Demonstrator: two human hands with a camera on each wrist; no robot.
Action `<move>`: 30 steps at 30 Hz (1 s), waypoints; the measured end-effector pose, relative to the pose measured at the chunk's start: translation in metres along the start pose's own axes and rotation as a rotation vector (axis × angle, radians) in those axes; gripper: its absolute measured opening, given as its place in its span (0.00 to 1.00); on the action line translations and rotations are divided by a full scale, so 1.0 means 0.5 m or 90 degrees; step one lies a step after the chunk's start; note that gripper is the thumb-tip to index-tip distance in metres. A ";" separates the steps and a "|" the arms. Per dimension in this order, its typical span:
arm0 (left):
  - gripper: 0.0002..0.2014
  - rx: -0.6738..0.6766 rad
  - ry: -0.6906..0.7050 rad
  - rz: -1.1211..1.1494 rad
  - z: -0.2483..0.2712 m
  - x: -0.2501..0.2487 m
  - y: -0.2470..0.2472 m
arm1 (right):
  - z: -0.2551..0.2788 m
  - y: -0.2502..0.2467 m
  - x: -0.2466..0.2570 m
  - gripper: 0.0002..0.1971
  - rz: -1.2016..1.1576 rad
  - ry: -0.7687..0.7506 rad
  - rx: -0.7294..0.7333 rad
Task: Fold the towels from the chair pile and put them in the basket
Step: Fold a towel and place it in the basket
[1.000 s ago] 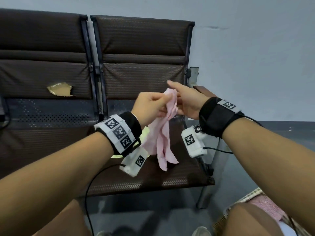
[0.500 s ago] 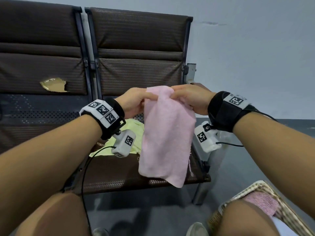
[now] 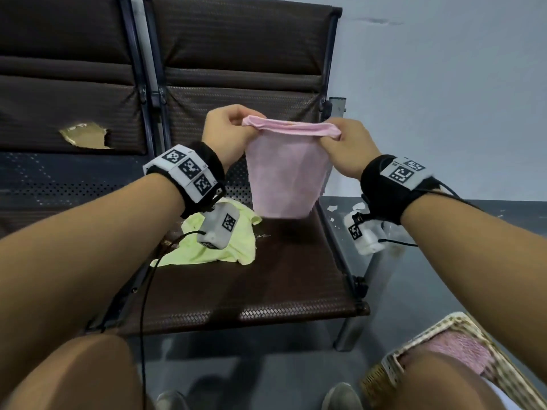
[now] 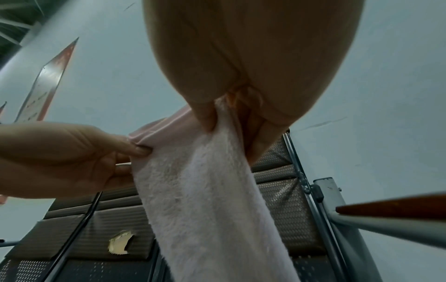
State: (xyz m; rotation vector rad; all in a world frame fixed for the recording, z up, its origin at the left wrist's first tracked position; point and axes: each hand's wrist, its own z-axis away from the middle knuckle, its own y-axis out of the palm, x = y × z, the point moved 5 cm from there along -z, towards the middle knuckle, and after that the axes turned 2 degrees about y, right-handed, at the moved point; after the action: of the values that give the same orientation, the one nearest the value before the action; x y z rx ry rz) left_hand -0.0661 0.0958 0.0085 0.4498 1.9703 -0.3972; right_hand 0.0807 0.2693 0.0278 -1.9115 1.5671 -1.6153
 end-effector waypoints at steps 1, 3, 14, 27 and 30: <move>0.09 0.012 -0.015 -0.003 0.011 0.017 -0.006 | 0.011 0.010 -0.006 0.09 -0.005 -0.001 0.020; 0.11 0.047 -0.062 -0.037 0.046 0.068 -0.015 | 0.041 0.039 -0.031 0.11 0.015 0.011 0.075; 0.03 0.567 -0.508 -0.199 0.317 0.296 0.016 | 0.291 0.251 -0.223 0.06 -0.159 0.396 0.615; 0.11 0.110 -0.388 -0.187 0.192 0.424 0.049 | 0.177 0.295 -0.327 0.09 -0.169 0.414 0.176; 0.18 0.085 -0.377 -0.240 0.180 0.441 0.062 | 0.153 0.315 -0.333 0.11 -0.124 0.402 0.167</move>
State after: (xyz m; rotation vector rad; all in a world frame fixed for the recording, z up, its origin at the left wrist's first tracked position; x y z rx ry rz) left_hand -0.0690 0.1115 -0.2310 0.0227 1.4451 -0.8033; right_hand 0.0762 0.2981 -0.2119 -1.5325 1.2696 -2.5444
